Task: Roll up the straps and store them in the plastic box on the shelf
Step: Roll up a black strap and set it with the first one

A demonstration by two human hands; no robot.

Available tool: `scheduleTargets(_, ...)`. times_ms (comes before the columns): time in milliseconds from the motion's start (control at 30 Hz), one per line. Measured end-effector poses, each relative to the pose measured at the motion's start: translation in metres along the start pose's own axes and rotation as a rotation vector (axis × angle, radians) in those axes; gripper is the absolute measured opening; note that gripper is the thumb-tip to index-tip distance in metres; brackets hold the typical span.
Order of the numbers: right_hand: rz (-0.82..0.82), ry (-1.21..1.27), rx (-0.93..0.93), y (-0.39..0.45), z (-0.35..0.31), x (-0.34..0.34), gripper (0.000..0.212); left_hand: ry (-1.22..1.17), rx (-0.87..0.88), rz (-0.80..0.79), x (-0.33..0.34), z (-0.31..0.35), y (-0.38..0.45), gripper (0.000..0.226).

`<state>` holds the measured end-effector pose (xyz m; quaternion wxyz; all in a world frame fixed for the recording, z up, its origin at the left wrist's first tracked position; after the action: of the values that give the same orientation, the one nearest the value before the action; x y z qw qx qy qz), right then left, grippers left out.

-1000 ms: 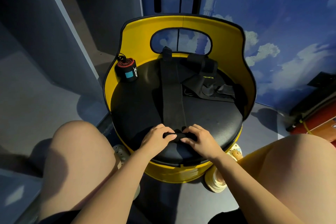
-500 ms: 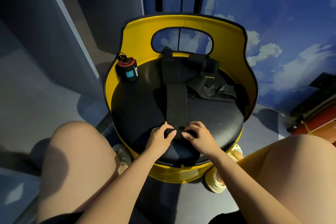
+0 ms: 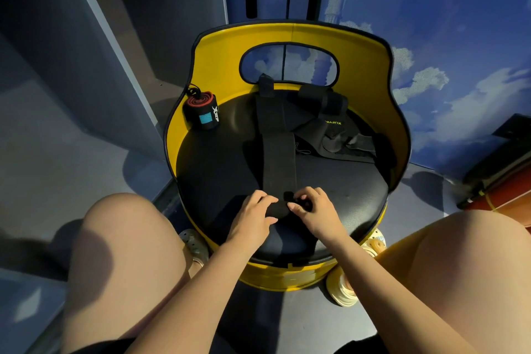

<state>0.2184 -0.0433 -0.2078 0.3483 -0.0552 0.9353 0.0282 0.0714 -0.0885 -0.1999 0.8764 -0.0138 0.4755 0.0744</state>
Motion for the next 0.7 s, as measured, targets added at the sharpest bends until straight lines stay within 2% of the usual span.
scheduleTargets(133, -0.032, -0.097, -0.252, -0.008, -0.008, 0.001, 0.037, -0.031, -0.040, -0.048, 0.001, -0.005, 0.004, 0.039)
scheduleTargets(267, -0.075, -0.150, -0.372, -0.014, -0.010, 0.000, 0.043, -0.068, -0.065, -0.119, 0.002, -0.009, 0.007, 0.037)
scheduleTargets(433, -0.134, -0.181, -0.410, -0.016, -0.013, 0.000, 0.041, -0.119, -0.073, -0.191, -0.001, -0.013, 0.007, 0.037)
scheduleTargets(533, -0.226, -0.192, -0.411, -0.013, -0.016, 0.000, 0.044, -0.104, -0.048, -0.236, -0.006, -0.014, 0.005, 0.039)
scheduleTargets(633, -0.283, -0.169, -0.378, -0.010, -0.016, 0.000, 0.043, -0.015, 0.006, -0.208, -0.009, -0.010, -0.001, 0.047)
scheduleTargets(700, -0.309, -0.169, -0.346, -0.008, -0.014, 0.000, 0.043, 0.013, 0.048, -0.148, -0.011, -0.004, -0.005, 0.044)
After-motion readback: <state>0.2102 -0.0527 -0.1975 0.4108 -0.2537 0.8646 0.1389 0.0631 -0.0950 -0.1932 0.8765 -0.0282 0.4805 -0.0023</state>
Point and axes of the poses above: each hand's wrist, its own y-axis towards the middle knuckle, its own x-axis out of the palm, z = x × y, the point moved 6 cm from there along y, towards the middle knuckle, and after that the axes turned 9 degrees about z, right-handed, at the moved point
